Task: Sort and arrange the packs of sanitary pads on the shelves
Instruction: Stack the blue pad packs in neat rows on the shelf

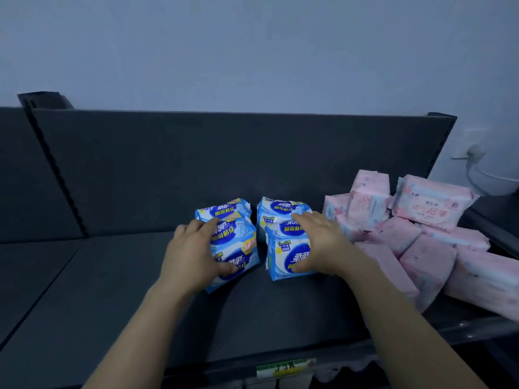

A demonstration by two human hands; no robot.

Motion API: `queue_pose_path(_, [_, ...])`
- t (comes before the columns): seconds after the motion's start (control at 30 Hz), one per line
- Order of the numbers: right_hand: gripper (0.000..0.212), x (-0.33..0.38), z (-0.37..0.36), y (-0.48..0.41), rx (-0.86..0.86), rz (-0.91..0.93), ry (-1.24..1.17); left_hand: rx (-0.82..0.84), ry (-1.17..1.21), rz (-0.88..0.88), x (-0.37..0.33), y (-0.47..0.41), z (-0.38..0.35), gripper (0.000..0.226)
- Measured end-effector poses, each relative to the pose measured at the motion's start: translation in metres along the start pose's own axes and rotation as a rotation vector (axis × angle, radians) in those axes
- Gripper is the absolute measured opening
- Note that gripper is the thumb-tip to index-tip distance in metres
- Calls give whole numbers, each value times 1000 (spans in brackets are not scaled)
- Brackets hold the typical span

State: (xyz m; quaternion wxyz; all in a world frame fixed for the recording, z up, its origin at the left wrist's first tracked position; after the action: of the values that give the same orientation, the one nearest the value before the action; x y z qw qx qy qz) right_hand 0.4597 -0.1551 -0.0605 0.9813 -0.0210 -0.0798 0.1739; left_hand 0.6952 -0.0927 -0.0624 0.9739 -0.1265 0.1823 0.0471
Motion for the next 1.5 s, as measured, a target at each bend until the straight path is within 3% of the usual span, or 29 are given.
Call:
queue_pose_path(0.2, [106, 7, -17, -7, -68, -41, 73, -68, 92, -14, 18, 1, 26, 108])
queue_pose_path(0.43, [93, 25, -11, 16, -164, -45, -15, -130, 315, -22, 29, 1, 24, 102])
queue_pose_path(0.8, [86, 50, 58, 114, -505, -63, -140, -200, 442, -172, 4, 12, 34, 95])
queue_pose_path(1.17, [86, -16, 107, 322, -667, -411, -38, -74, 590, -498, -149, 115, 37, 97])
queue_pose_path(1.5, [90, -56, 122, 640, -676, -899, 123, 206, 777, -893, -347, 342, -2, 97])
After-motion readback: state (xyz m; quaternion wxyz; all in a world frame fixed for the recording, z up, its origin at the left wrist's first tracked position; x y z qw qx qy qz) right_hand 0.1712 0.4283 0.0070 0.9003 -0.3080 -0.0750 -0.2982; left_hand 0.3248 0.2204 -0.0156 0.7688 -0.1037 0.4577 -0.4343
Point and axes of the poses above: each hand's wrist, its own y-axis away from the middle knuckle, its own z-axis out of the back of the hand, x = y × z, the point moved 6 cm from there along -y, towards the middle knuckle, and after that the axes turned 3 degrees about -x, right-handed, at the moved point
